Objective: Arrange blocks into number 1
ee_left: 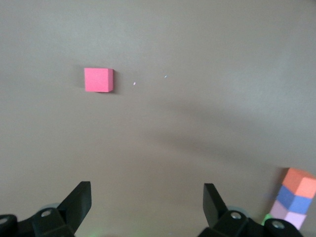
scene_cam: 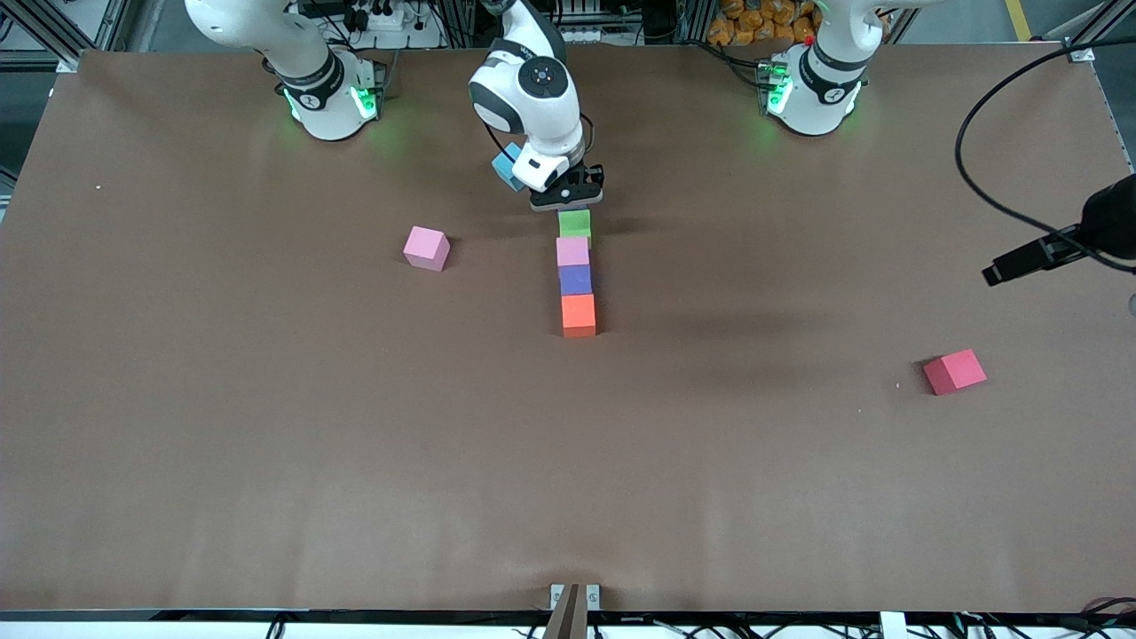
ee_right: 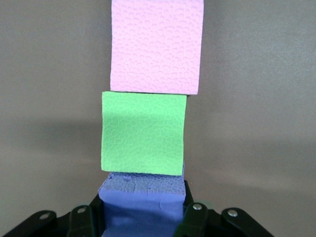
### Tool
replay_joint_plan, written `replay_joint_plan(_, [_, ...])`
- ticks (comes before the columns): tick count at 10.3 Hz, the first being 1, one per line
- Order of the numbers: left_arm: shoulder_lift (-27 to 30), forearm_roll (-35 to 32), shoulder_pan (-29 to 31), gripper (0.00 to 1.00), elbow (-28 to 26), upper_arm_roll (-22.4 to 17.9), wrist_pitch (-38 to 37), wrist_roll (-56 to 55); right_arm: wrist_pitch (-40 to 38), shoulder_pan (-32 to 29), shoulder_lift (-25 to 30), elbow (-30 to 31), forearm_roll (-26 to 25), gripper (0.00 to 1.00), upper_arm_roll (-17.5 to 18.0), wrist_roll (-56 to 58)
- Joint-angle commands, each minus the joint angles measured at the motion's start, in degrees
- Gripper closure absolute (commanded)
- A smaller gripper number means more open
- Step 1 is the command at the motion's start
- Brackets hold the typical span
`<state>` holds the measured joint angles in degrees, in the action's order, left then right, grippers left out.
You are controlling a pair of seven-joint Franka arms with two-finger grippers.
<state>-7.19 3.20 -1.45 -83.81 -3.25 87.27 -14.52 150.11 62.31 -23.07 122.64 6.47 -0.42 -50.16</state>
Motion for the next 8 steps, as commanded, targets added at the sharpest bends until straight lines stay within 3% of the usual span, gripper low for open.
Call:
replay_joint_plan(1, [1.9,-1.8,0.8,0.00,-2.6,1.0,-0.2,2.0,-0.1,-0.3,-1.0,-1.3,-2.3,0.31,-0.5,-1.0])
replay_joint_plan(2, [1.8,-1.8,0.8,0.00,-2.7,1.0,-0.2,2.0,-0.2,-0.3,-1.0,-1.3,-2.3,0.00,-0.7,-1.3])
replay_joint_plan(5, [2.3,-1.8,0.8,0.00,-3.4,1.0,-0.3,2.0,-0.9,-1.5,0.8,-1.3,-2.3,0.00,-0.9,-1.1])
replay_joint_plan(8, [3.1,-1.9,1.5,0.00,-3.8,1.2,-0.3,2.2,-8.4,-6.5,9.2,-1.1,-2.4,0.00,-0.9,-0.7])
